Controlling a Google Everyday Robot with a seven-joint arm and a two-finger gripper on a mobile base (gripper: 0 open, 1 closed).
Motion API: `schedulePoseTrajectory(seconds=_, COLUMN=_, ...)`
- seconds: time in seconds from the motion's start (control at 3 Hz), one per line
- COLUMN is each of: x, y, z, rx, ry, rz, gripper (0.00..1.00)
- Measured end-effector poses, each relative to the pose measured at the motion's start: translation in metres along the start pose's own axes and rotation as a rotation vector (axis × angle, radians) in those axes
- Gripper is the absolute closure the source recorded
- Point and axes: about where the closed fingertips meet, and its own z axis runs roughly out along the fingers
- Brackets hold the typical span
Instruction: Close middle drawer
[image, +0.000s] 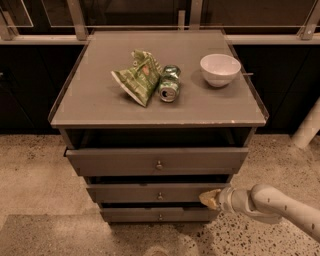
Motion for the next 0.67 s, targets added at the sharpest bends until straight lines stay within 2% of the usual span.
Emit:
schedulePoseTrajectory(seconds=0.33, x=0.002, y=0.002, z=-0.001, rx=0.003, ry=0.001, rz=0.004, gripper=1.0)
schedulePoseTrajectory(seconds=0.67, x=0.041, y=0.016, z=-0.03, rx=-0.027, ry=0.08, rz=0.118, gripper=1.0)
